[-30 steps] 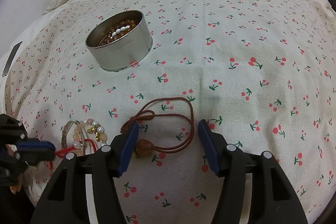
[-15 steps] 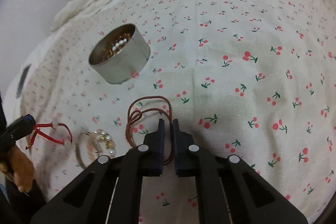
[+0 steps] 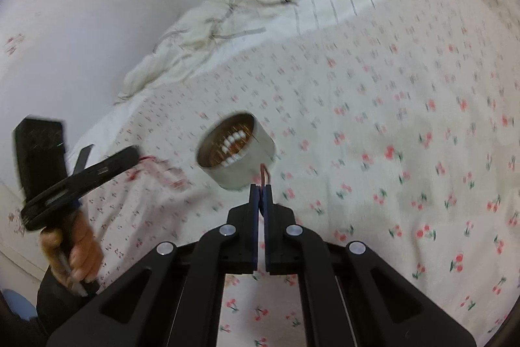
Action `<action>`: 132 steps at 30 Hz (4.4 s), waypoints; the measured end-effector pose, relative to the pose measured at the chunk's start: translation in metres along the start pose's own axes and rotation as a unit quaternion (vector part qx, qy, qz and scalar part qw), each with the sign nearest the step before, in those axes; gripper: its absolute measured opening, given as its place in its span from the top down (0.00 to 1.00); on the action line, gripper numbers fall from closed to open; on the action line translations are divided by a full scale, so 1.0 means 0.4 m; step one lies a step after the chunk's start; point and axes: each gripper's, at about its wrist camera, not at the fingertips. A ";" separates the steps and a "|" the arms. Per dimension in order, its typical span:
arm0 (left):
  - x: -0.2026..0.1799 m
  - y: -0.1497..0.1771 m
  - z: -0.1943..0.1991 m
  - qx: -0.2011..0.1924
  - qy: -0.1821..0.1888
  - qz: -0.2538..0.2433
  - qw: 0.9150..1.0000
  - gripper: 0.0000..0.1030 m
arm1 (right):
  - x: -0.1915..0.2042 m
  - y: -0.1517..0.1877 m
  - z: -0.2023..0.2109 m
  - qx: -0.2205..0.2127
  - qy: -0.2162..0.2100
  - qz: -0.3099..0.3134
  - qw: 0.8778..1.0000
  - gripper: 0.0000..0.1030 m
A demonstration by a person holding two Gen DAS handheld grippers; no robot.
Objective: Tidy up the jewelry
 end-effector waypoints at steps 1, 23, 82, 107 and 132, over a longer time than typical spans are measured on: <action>0.006 -0.018 -0.020 -0.002 -0.007 -0.001 1.000 0.97 | 0.009 -0.007 0.007 -0.006 -0.004 0.007 1.000 0.97; 0.139 -0.074 -0.012 0.004 -0.123 0.080 0.989 0.34 | 0.167 -0.168 -0.097 -0.010 -0.040 0.074 0.996 0.97; 0.137 0.005 0.008 0.068 -0.189 0.044 0.979 0.21 | 0.119 0.077 -0.157 0.101 0.050 0.158 0.981 0.42; 0.009 0.269 -0.067 0.202 -0.306 -0.195 0.910 0.19 | 0.141 0.151 -0.211 0.159 0.129 0.278 0.939 0.37; 0.077 0.222 -0.016 0.188 -0.206 -0.046 0.959 0.97 | 0.196 0.189 -0.218 0.164 0.064 0.304 0.936 0.83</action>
Point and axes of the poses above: each gripper's, at about its wrist camera, not at the fingertips, and z roughly against the way its jaws point, x to its left, y to its underside, and after that the axes turned 5 degrees about -x, right-handed
